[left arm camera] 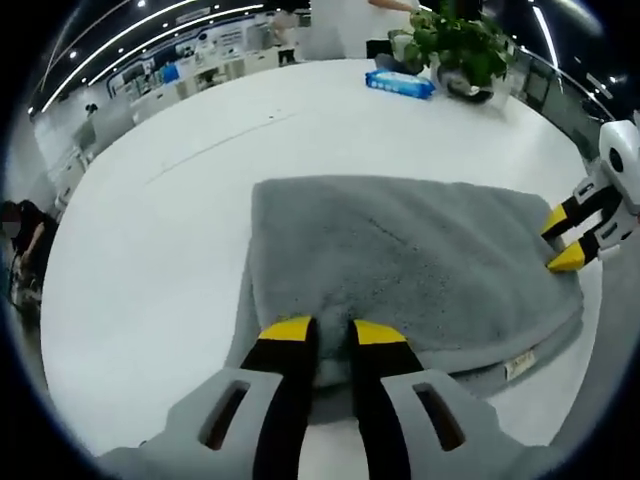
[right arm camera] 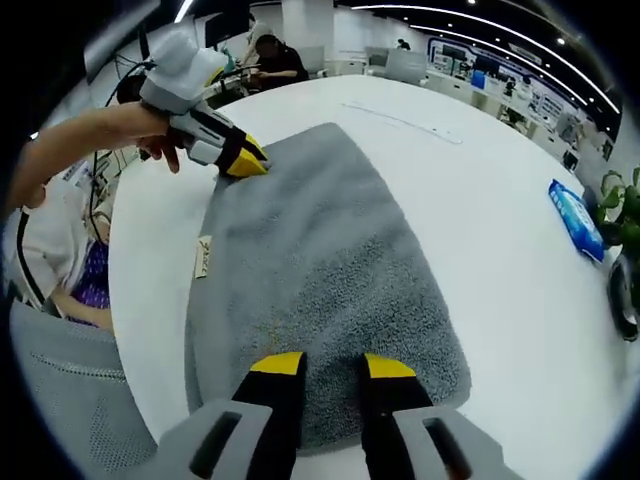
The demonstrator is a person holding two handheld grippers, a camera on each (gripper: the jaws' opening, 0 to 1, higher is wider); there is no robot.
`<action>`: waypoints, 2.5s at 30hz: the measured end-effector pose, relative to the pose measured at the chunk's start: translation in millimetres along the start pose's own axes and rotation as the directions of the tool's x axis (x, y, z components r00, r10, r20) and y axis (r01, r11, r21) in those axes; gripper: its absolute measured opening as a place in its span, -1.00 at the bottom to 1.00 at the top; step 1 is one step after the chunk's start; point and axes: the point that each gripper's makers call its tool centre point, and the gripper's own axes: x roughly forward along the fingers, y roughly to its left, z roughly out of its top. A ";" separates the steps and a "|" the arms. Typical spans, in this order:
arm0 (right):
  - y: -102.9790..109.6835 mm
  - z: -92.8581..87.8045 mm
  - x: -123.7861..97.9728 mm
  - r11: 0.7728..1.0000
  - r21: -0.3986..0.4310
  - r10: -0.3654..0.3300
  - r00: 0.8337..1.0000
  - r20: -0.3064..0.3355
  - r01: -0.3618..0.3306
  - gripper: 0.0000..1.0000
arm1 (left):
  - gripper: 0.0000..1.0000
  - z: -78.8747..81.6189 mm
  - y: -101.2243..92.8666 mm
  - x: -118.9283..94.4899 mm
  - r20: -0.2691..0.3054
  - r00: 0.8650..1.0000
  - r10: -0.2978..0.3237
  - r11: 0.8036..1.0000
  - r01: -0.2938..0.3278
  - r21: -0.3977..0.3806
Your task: Open the folded towel by lifting each exposed corner and separating the folded layers until the towel lies flat within the target outline without major curled edges
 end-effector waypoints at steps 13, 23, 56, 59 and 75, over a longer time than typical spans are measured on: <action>9.5 -6.5 -3.9 1.000 0.025 0.010 1.000 -0.004 -0.010 -0.64 | -0.78 28.1 1.7 23.4 -0.020 1.000 0.004 0.997 -0.003 0.078; 18.1 -12.2 -6.9 0.999 0.032 0.023 1.000 0.002 -0.023 -0.65 | -0.83 49.1 -6.3 37.2 -0.013 0.999 0.034 0.990 -0.032 0.137; 41.4 -18.3 -11.2 0.997 0.067 0.047 0.998 0.033 -0.049 -0.66 | -0.85 103.7 -49.9 74.0 -0.044 0.998 -0.054 0.973 0.062 0.222; 39.3 -16.8 -11.5 0.987 0.151 0.044 0.998 0.055 -0.052 -0.67 | -0.84 103.0 -49.7 72.6 -0.028 0.998 -0.056 0.975 0.061 0.214; 50.4 -4.7 -18.5 0.990 0.130 0.039 0.994 0.105 -0.052 -0.43 | -0.86 107.6 -29.0 30.4 0.158 0.987 -0.015 1.000 0.010 0.027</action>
